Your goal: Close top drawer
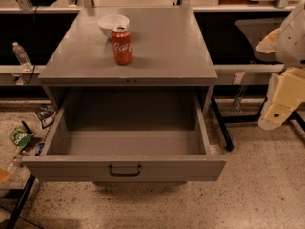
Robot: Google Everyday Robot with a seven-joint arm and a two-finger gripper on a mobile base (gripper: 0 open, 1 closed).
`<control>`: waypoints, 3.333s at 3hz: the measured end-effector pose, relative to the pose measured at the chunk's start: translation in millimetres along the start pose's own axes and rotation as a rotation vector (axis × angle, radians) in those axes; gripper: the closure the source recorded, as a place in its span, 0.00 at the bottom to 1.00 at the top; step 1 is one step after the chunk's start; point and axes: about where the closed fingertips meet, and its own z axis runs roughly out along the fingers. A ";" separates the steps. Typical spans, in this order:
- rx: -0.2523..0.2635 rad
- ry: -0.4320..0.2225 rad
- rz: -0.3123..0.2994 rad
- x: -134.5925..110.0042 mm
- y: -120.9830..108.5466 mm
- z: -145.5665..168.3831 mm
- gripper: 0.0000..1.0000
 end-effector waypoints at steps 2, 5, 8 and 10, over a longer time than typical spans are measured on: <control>-0.003 -0.053 0.003 -12.2 -1.7 21.5 0.16; -0.085 -0.367 -0.061 -81.5 61.1 197.8 0.85; -0.007 -0.458 -0.085 -94.9 67.0 240.2 1.00; -0.021 -0.438 -0.019 -78.4 100.0 244.6 1.00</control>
Offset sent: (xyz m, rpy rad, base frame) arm 0.0469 0.0603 -0.0802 0.2239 -0.0303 0.0492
